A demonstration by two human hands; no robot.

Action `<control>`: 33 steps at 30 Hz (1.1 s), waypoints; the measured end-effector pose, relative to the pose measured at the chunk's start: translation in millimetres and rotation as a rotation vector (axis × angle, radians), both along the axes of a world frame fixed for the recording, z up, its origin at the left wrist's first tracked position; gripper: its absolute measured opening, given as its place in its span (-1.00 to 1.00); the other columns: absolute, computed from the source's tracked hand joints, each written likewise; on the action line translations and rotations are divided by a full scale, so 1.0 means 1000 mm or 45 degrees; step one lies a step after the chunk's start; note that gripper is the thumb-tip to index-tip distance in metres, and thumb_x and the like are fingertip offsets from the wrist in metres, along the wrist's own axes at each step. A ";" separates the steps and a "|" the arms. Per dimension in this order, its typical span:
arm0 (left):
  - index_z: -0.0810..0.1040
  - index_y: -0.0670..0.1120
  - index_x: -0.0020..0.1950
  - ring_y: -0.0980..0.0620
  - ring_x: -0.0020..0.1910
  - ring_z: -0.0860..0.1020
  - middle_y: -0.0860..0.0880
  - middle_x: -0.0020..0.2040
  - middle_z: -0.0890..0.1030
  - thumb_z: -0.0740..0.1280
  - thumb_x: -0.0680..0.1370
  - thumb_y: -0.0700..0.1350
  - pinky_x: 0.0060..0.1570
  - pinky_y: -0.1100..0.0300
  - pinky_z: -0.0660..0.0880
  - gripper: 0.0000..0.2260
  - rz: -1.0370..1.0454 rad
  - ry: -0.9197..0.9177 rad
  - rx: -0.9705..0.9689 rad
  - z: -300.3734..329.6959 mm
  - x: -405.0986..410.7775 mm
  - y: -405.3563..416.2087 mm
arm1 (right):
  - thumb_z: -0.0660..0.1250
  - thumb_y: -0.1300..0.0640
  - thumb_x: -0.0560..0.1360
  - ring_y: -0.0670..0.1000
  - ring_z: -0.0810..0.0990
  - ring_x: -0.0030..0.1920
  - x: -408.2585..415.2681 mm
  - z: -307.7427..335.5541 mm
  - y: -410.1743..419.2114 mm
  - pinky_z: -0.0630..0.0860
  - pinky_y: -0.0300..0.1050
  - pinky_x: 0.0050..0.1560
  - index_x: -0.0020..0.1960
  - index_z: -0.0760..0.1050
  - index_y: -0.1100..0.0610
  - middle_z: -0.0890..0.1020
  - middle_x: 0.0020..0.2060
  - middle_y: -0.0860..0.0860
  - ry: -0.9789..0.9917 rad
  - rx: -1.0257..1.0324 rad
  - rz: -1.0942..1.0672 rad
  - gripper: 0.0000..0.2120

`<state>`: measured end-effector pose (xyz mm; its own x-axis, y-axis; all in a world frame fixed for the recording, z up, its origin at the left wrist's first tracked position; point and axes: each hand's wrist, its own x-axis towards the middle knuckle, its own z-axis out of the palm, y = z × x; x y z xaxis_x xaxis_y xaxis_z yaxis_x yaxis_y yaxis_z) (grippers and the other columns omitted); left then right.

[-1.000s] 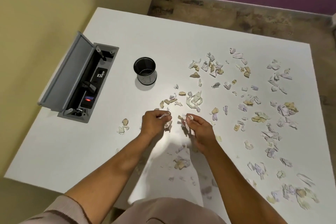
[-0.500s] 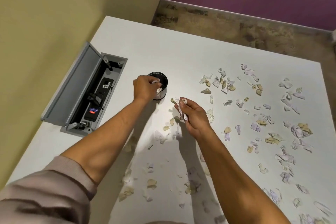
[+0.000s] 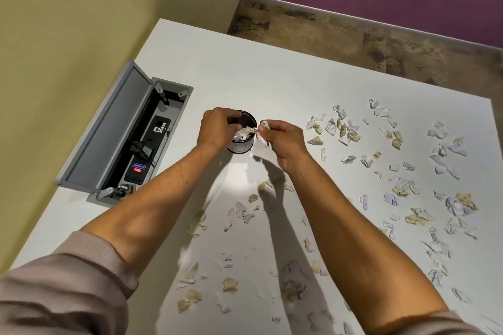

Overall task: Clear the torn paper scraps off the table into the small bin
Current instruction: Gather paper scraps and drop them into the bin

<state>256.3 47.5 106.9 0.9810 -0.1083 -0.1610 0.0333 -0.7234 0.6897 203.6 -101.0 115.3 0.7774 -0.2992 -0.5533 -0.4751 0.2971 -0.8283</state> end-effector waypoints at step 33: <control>0.59 -0.14 0.23 -0.06 0.34 0.42 -0.08 0.32 0.52 0.24 0.62 -0.12 0.36 0.07 0.32 -0.76 0.233 -0.180 -0.050 -0.078 -0.125 0.045 | 0.16 0.16 0.61 0.06 0.45 0.33 -0.075 -0.059 -0.007 0.31 -0.15 0.32 0.30 0.48 0.15 0.53 0.30 0.06 -0.177 -1.251 0.490 -0.70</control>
